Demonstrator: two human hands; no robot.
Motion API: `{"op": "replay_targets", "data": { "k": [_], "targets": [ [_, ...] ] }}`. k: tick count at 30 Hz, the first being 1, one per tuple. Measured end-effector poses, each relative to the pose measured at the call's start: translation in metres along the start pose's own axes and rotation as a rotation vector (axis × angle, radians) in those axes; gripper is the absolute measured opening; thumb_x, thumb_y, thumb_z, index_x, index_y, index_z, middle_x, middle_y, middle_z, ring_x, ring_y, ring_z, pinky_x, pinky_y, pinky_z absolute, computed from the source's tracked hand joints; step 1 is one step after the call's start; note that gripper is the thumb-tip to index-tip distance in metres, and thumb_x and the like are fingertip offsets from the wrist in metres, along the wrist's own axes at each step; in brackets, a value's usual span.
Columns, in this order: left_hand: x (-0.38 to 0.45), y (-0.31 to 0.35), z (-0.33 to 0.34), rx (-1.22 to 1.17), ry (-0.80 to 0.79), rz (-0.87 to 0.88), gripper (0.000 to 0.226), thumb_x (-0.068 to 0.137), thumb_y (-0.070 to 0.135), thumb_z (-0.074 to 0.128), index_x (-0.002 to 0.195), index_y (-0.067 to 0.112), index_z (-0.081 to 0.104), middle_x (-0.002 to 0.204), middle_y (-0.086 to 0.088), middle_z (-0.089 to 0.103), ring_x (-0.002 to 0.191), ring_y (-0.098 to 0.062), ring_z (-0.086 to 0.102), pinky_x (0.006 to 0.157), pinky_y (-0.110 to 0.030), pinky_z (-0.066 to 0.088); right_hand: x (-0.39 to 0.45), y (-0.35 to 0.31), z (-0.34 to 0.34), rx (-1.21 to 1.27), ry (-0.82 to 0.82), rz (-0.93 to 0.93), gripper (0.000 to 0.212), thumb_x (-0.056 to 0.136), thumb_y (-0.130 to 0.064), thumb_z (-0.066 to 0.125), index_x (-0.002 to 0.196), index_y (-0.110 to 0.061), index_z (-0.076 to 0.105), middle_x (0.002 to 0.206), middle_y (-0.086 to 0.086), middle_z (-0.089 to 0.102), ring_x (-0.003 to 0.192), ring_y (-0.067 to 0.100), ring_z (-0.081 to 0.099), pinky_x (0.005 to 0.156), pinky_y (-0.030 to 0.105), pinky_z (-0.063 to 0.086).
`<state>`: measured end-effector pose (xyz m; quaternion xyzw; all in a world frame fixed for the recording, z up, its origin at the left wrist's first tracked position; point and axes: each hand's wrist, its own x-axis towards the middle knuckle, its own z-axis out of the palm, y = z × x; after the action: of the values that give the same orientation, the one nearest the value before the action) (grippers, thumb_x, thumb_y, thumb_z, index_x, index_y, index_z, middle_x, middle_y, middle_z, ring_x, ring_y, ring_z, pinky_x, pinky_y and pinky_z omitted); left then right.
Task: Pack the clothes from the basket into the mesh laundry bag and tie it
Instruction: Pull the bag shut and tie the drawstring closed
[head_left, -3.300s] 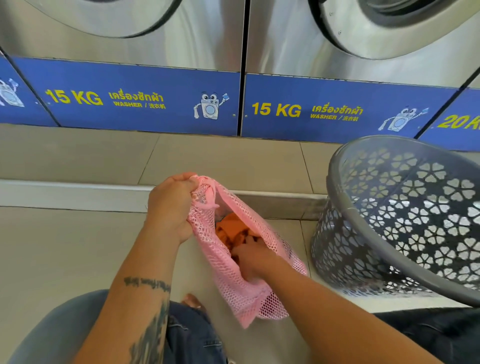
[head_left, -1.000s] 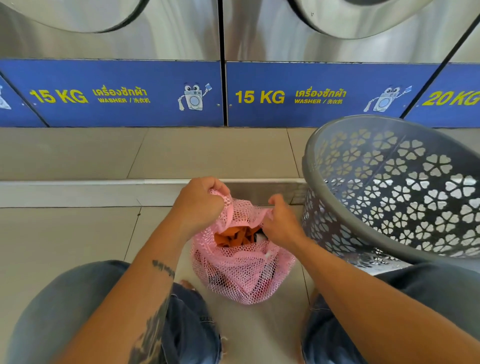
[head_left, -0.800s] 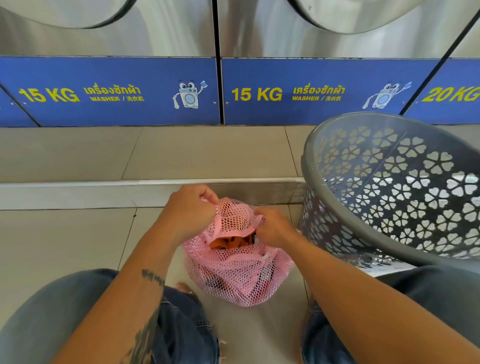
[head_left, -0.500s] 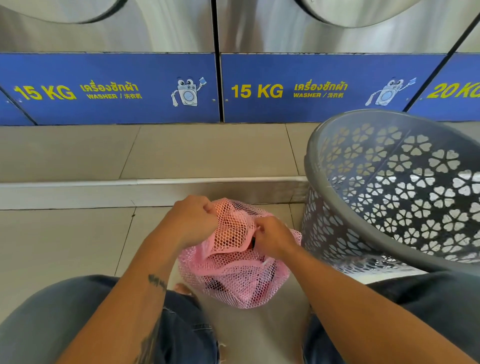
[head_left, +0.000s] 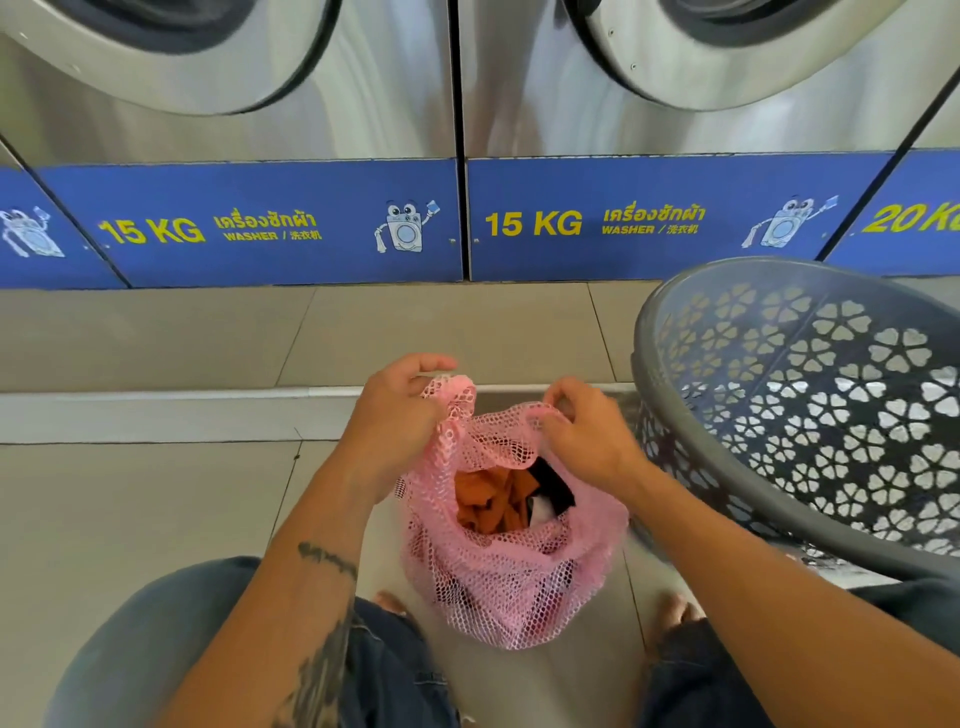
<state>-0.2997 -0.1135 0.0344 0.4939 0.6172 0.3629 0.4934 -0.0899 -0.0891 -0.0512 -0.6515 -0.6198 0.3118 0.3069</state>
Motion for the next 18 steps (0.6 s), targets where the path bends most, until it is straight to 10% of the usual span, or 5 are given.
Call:
{"op": "replay_targets", "data": {
  "k": [12, 18],
  "targets": [
    [-0.02, 0.006, -0.011, 0.066, -0.013, 0.012, 0.026, 0.088, 0.006, 0.061, 0.092, 0.028, 0.073, 0.099, -0.004, 0.071, 0.091, -0.02, 0.065, 0.071, -0.03, 0.052, -0.041, -0.047, -0.068, -0.318, -0.33, -0.194, 0.013, 0.086, -0.013, 0.064, 0.081, -0.024, 0.06, 0.065, -0.012, 0.054, 0.059, 0.002, 0.048, 0.056, 0.023, 0.039],
    [-0.018, 0.001, -0.023, 0.227, 0.113, -0.029, 0.022, 0.079, -0.004, 0.06, 0.067, 0.015, 0.066, 0.077, -0.008, 0.065, 0.078, -0.024, 0.057, 0.064, -0.029, 0.041, -0.041, -0.033, -0.065, -0.479, -0.326, -0.05, 0.009, 0.074, -0.015, 0.055, 0.075, -0.024, 0.055, 0.082, -0.004, 0.062, 0.079, 0.024, 0.061, 0.07, 0.043, 0.056]
  ]
}}
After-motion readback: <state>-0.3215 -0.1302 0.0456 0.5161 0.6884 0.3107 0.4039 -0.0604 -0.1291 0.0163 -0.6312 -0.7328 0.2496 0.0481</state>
